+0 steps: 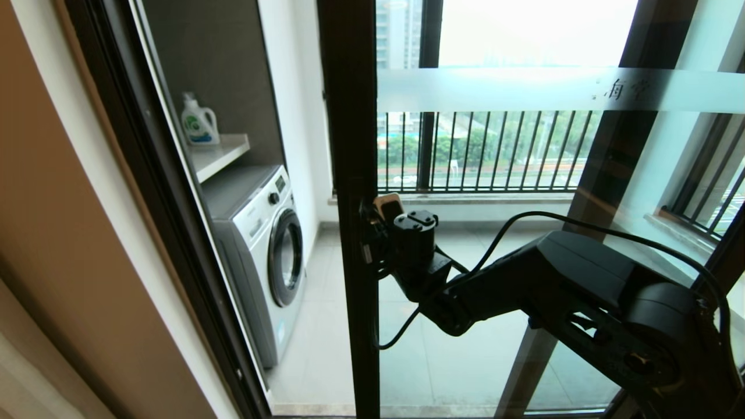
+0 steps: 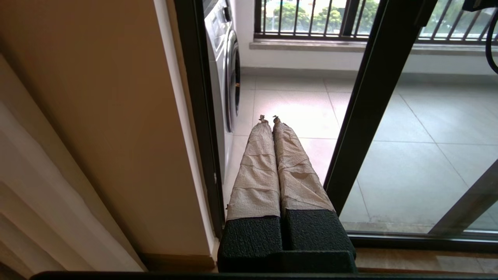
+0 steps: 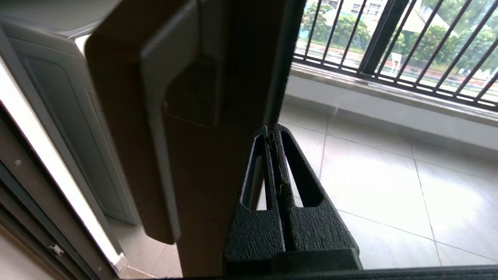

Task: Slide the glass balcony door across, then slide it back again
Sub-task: Close the slid door

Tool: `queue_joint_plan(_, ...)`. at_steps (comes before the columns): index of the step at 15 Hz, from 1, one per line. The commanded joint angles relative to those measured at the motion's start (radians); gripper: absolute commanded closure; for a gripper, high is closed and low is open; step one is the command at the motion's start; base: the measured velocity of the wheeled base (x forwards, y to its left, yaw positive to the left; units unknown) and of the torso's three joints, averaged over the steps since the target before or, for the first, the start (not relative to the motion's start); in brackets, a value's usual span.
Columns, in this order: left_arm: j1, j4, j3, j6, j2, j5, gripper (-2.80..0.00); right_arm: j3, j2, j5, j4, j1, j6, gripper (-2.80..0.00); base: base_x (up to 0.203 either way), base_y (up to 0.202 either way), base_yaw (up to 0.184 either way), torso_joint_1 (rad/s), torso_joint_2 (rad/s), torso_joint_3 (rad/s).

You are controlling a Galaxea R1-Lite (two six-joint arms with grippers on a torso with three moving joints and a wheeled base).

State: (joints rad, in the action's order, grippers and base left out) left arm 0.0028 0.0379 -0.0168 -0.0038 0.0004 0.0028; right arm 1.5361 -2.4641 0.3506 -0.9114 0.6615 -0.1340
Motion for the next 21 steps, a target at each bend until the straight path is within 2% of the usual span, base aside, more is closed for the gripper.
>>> queue_joint_plan(1,0.000,0.000,0.000,-0.001,0.001,0.000,0.00,-0.054,0.037,0.003,-0.008,-0.012,0.000,0.00,0.000,0.000,0.000,0.000,0.00,0.000)
queue_joint_plan(5,0.000,0.000,0.000,-0.001,0.001,0.000,0.00,-0.222,0.128,0.000,-0.058,-0.036,0.003,0.00,0.000,0.000,0.000,0.000,0.00,0.000)
queue_joint_plan(8,0.000,-0.001,0.000,-0.001,0.001,0.000,0.00,-0.405,0.274,0.001,-0.096,-0.064,0.010,0.00,0.000,0.000,0.000,0.000,0.00,0.000)
queue_joint_plan(10,0.000,0.000,0.000,-0.001,0.001,0.000,0.00,-0.477,0.394,0.053,-0.111,-0.090,0.069,0.00,0.000,0.000,0.000,0.000,0.00,0.000)
queue_joint_plan(14,0.000,0.000,0.000,-0.001,0.001,0.000,0.00,-0.676,0.642,0.065,-0.114,-0.153,0.104,0.00,0.000,0.000,0.000,0.000,0.00,0.000)
queue_joint_plan(18,0.000,0.000,0.000,-0.001,0.001,0.000,0.00,-0.908,1.001,0.067,-0.086,-0.170,0.100,0.00,0.000,0.000,0.000,0.000,0.00,0.000)
queue_joint_plan(21,0.000,0.000,0.000,-0.001,0.001,-0.001,0.00,-1.066,1.362,0.068,0.050,-0.217,0.090,0.00,0.000,0.000,0.000,0.000,0.00,0.000)
